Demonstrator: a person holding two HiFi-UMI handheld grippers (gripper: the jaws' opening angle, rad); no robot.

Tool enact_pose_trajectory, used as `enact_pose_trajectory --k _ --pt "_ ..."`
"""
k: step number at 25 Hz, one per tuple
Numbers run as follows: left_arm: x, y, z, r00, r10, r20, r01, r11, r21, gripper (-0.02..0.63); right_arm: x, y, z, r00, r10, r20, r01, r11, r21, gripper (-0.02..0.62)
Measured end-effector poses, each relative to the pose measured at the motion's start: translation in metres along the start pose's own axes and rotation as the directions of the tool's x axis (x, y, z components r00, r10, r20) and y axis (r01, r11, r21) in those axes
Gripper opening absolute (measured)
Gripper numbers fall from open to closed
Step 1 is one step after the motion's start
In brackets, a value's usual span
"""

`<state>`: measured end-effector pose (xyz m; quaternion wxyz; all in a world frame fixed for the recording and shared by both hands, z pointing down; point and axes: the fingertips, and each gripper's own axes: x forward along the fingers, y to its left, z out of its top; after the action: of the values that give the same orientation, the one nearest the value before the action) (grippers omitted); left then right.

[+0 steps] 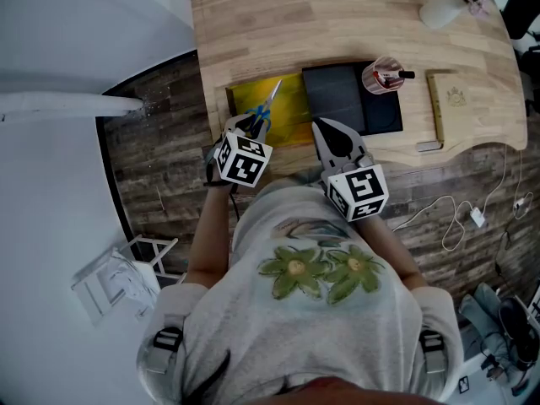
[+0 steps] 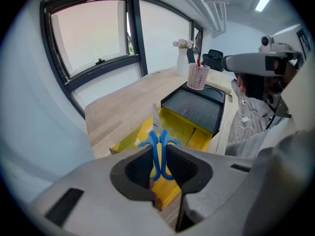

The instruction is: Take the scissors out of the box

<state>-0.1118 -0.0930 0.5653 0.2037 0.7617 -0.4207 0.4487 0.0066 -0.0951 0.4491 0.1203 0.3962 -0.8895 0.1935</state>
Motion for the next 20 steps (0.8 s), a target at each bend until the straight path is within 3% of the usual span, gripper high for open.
enact_pose_trajectory --k 20 --pt "-0.065 -0.010 0.025 0.984 0.078 0.158 -0.079 0.997 0.005 0.091 -0.009 0.024 -0.002 0.999 0.039 -0.007 -0.039 0.999 -0.009 0.008"
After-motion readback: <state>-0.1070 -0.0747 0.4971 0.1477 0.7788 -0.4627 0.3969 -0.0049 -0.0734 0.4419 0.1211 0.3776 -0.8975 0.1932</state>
